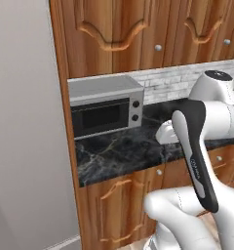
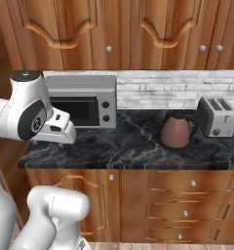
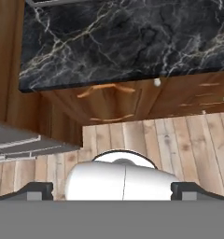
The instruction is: Navigate to the toaster oven.
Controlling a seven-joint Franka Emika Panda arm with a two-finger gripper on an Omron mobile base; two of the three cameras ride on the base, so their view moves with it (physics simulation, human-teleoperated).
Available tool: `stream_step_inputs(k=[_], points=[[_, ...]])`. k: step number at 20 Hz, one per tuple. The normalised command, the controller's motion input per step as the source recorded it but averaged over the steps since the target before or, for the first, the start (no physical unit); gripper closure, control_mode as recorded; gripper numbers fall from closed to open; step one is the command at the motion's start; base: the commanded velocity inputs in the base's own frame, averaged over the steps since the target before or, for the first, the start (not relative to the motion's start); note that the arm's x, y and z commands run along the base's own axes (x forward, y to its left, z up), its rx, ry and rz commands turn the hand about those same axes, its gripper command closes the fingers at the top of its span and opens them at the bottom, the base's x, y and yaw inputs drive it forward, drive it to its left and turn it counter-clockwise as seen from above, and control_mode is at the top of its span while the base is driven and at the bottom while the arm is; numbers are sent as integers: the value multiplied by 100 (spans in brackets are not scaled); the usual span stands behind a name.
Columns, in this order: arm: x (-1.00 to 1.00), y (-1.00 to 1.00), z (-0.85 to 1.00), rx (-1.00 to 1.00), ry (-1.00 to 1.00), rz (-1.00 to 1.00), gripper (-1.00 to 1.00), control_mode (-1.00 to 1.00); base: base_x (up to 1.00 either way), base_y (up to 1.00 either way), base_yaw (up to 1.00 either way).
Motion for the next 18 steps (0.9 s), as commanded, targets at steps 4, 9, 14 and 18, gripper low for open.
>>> stream_step_inputs(k=[4, 9, 14, 18], points=[[0, 0, 0, 0, 0, 0, -100, 100, 99, 34, -21], [0, 0, 0, 0, 0, 0, -100, 100, 72, 6, 3], [0, 0, 0, 0, 0, 0, -100, 100, 26, -10, 23], [0, 0, 0, 0, 0, 0, -100, 100, 38, -2, 33]])
